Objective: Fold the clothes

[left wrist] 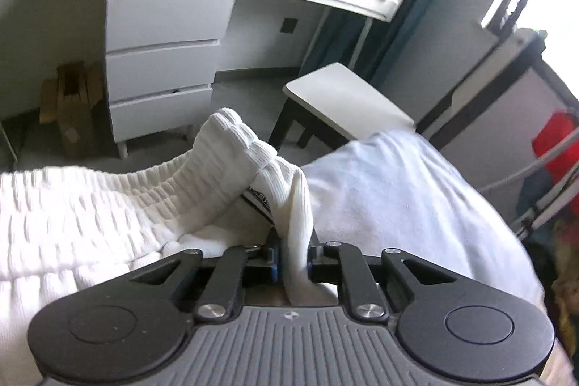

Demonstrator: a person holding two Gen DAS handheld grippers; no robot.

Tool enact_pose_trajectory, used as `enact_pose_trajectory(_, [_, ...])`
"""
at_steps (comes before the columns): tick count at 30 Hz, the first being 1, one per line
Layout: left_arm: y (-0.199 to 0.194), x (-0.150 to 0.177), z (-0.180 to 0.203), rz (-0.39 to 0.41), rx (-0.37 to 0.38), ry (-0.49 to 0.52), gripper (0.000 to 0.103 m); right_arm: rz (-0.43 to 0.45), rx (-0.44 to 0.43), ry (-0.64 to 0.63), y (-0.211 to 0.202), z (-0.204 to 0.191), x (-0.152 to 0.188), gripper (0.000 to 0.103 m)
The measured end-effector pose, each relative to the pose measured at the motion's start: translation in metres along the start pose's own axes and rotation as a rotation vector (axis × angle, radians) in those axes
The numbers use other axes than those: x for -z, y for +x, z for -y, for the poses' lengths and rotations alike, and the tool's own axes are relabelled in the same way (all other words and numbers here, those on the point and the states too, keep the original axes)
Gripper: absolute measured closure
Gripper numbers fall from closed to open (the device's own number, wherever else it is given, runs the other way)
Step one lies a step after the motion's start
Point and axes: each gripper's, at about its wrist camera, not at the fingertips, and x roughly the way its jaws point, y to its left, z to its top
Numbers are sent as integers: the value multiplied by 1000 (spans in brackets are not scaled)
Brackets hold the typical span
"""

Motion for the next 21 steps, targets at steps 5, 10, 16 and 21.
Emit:
enact_pose_trajectory(5, [-25, -6, -21, -9, 67, 17, 66, -51, -110, 103, -24, 22, -2, 83])
enact_pose_trajectory(10, [-78, 3, -70, 19, 190, 14, 49, -64, -293, 380, -84, 77, 23, 38])
enact_pose_trajectory(16, [-138, 31, -150, -7, 262, -74, 42, -114, -404, 566, -156, 140, 69, 38])
enact_pose_trajectory(21, [-154, 60, -205, -131, 292, -202, 38, -260, -410, 626, -171, 161, 99, 38])
